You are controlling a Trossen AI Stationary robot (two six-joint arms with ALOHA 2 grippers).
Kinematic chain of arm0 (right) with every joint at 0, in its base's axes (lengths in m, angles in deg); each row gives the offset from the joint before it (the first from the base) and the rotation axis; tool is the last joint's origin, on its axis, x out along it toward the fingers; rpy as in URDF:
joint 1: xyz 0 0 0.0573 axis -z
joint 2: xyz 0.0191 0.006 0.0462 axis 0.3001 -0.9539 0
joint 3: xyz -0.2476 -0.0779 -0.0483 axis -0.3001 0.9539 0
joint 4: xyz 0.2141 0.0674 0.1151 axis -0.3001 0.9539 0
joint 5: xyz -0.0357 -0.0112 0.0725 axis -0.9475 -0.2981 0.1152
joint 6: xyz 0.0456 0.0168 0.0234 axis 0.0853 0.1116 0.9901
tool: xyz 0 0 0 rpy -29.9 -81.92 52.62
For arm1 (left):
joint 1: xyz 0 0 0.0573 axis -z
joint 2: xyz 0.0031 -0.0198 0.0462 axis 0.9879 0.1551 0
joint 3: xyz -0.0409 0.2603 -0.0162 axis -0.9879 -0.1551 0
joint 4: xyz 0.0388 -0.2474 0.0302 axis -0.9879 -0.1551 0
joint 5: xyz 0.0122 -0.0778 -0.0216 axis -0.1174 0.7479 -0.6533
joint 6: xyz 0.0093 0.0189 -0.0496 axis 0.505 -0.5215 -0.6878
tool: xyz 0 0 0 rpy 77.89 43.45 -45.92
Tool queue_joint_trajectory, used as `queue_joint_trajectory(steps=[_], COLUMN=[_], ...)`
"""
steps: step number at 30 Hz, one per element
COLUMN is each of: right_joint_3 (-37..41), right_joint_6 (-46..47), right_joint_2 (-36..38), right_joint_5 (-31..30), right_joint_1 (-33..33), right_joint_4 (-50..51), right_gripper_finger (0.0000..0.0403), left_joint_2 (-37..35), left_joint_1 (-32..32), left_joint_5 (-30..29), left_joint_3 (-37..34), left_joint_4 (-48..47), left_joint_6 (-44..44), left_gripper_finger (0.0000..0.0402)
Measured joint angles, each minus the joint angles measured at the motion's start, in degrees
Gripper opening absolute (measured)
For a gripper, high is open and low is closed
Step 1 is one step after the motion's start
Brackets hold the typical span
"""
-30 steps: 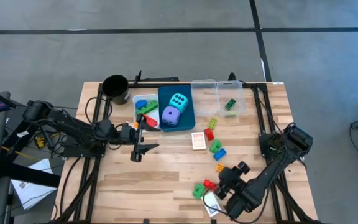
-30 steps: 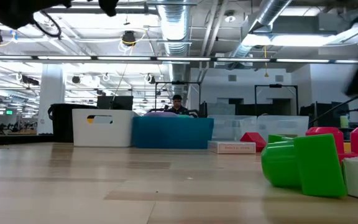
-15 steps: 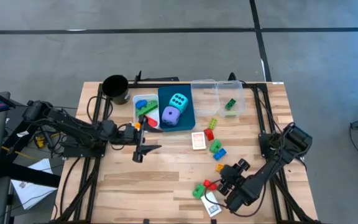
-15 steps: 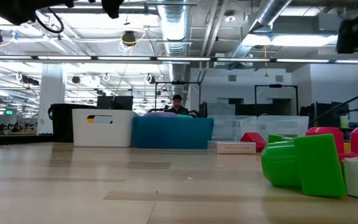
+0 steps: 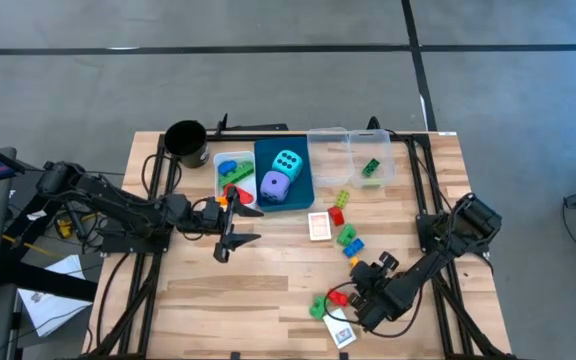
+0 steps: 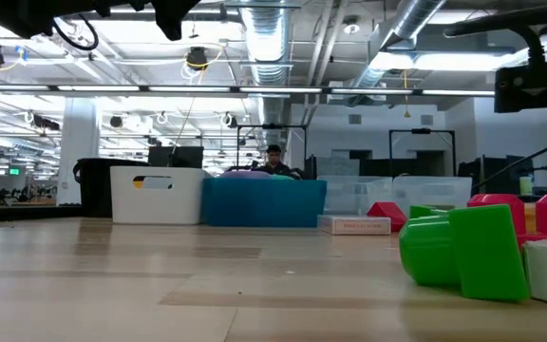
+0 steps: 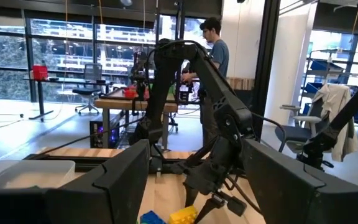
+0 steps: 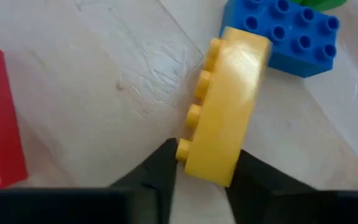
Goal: Pick & Place Toys
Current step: Put the small yellow game piece into the right transparent bin
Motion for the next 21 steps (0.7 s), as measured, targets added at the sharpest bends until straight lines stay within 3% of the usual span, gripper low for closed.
queue_joint_trajectory(steps=[2,13,17,21], right_joint_3=[-0.7,-7.0,-12.8,-19.5], right_joint_6=[1.3,11.2,13.2,15.1], right_joint_2=[0.0,-0.5,-0.5,-0.4], right_joint_5=[0.2,-1.1,-5.5,-13.8], right_joint_1=[0.2,0.3,0.2,0.2], right_joint_4=[1.2,8.9,15.9,25.1], right_gripper_finger=[0.0082,0.0087,0.0087,0.0087], left_joint_2=[0.0,0.0,0.0,0.0], left_joint_1=[0.0,0.0,0.0,0.0], left_joint_5=[0.0,0.0,0.0,0.0], left_joint_3=[0.0,0.0,0.0,0.0], left_joint_4=[0.0,0.0,0.0,0.0], left_joint_6=[0.0,0.3,0.3,0.3], left_gripper_finger=[0.0246,0.024,0.0237,0.0238])
